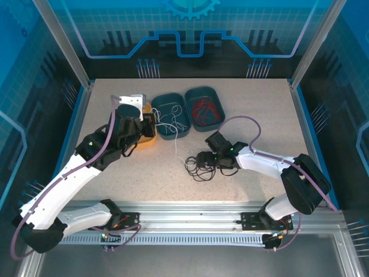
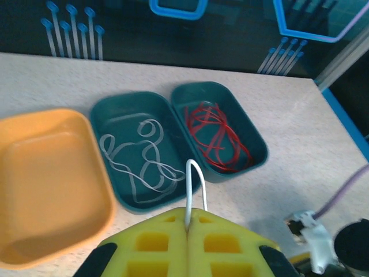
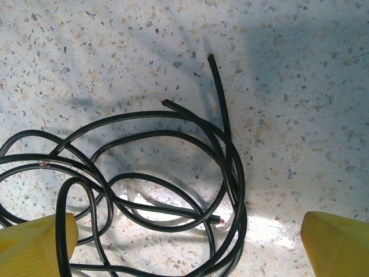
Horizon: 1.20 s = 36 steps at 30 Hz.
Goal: Untangle the cables
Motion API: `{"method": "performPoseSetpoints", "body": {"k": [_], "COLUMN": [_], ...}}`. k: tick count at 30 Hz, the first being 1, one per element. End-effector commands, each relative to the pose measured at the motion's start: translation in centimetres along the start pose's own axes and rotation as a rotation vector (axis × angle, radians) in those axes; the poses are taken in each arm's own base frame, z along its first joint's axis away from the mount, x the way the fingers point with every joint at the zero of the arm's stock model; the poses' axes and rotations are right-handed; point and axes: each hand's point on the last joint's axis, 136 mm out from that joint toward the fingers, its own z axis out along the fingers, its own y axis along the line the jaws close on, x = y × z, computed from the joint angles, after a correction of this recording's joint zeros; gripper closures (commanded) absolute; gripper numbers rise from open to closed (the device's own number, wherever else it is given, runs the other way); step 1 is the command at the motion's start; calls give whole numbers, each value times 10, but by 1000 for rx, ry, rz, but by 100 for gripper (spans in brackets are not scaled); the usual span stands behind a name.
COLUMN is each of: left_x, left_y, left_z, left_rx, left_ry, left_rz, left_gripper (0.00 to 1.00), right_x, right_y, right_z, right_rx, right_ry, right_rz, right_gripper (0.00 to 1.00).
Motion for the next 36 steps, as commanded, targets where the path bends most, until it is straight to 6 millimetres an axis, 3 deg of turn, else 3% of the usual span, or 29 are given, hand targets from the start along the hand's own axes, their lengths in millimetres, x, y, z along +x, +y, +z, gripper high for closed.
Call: {"method": "performPoseSetpoints", "body": {"k": [1, 7, 12, 19, 28, 36], "left_x": [-36, -78, -87, -98, -103, -97], "left_y": [21, 28, 26, 20, 7, 19], "left_z": [-30, -66, -62, -21, 52, 110], "left_rx": [-94, -114, -124, -123, -79, -169], "left_ry": [-117, -289, -317, -271, -172, -72], "left_rz": [58, 68, 87, 96, 71, 84], "left_gripper": [96, 97, 97, 97, 97, 97], "right_x": [1, 1, -2, -12, -27, -29], "right_y": [-12, -17, -13, -3, 8, 11], "right_z": [-4, -4, -7, -21, -47, -52], "right_rx": [32, 41, 28, -10, -58, -61], "right_ry": [-8, -4, -14, -42, -109, -117], "right_rz": [32, 45, 40, 12, 2, -4], "right_gripper": [0, 0, 0, 0, 0, 0]}}
